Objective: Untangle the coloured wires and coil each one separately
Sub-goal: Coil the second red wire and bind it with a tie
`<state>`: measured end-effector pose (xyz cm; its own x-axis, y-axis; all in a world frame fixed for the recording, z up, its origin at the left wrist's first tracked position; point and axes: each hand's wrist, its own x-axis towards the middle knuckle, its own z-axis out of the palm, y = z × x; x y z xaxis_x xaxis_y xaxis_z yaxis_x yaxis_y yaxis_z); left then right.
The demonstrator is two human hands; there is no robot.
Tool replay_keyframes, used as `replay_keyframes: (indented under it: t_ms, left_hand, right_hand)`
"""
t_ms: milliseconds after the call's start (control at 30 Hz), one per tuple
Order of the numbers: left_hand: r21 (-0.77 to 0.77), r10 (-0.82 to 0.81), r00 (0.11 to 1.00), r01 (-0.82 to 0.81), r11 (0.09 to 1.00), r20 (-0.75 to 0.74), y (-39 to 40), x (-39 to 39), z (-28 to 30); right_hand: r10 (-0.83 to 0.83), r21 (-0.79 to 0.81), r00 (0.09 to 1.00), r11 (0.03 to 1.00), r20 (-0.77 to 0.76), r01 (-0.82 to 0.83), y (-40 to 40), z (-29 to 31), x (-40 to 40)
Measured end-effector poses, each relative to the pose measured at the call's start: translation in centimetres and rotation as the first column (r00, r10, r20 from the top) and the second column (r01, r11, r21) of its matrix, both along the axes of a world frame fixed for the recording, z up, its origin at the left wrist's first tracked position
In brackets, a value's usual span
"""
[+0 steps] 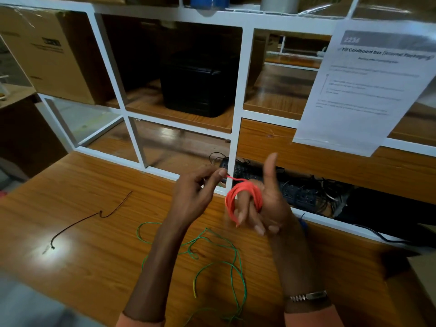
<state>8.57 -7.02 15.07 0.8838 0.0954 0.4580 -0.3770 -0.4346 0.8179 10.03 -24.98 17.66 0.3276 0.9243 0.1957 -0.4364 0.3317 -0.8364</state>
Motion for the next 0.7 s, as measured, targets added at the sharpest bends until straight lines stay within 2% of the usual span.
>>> replay_keyframes:
  t_ms: [67, 133, 200, 300, 333, 400, 500, 567, 600, 633, 700]
  left_hand:
    - [0.067, -0.055, 0.997, 0.058, 0.996, -0.051, -0.2, 0.2, -0.5]
    - [0.089, -0.084, 0.993, 0.092, 0.992, -0.088, -0.1, 0.3, -1.0]
    - [0.094, -0.100, 0.988, 0.111, 0.989, -0.122, -0.1, 0.3, -1.3]
    - [0.101, -0.121, 0.981, 0.137, 0.985, -0.152, -0.4, 0.3, -1.4]
    - [0.100, -0.118, 0.981, 0.134, 0.986, -0.152, -0.3, 0.3, -1.4]
    - [0.112, -0.095, 0.985, 0.111, 0.988, -0.142, 0.0, 0.5, -1.4]
    - [0.176, -0.056, 0.993, 0.075, 0.982, -0.109, 0.0, 0.5, -1.1]
    - [0.204, -0.032, 0.997, 0.046, 0.978, -0.071, -0.3, 0.5, -0.7]
    - [0.222, -0.009, 0.999, 0.019, 0.975, -0.045, -0.3, 0.5, -0.6]
    - [0.233, 0.023, 1.000, -0.020, 0.972, -0.009, -0.2, 0.6, -0.3]
    - [0.245, 0.059, 0.997, -0.068, 0.967, 0.044, 0.2, 0.7, -0.2]
  right_hand:
    - [-0.002, 0.260, 0.985, 0.964, -0.175, 0.048, 0.2, 0.2, 0.0]
    - [-0.092, 0.386, 0.955, 0.900, -0.281, 0.201, 0.0, 0.6, 0.3]
    - [-0.270, 0.376, 0.885, 0.829, -0.380, 0.415, -0.5, 1.1, 0.5]
    - [-0.556, 0.238, 0.701, 0.681, -0.446, 0.692, -1.0, 1.8, 0.7]
    - [-0.656, 0.152, 0.636, 0.638, -0.406, 0.755, -1.1, 1.8, 0.9]
    - [-0.826, -0.033, 0.522, 0.540, -0.213, 0.841, -1.0, 1.6, 1.3]
    - [-0.879, -0.338, 0.451, 0.381, 0.157, 0.861, 0.1, 1.3, 1.7]
    - [-0.769, -0.524, 0.507, 0.268, 0.390, 0.809, 1.1, 0.9, 1.6]
    - [-0.689, -0.573, 0.563, 0.257, 0.457, 0.778, 1.4, 0.7, 1.4]
    - [-0.610, -0.607, 0.615, 0.261, 0.499, 0.751, 1.5, 0.4, 1.2]
    - [-0.435, -0.671, 0.736, 0.327, 0.518, 0.665, 1.4, 0.5, 0.3]
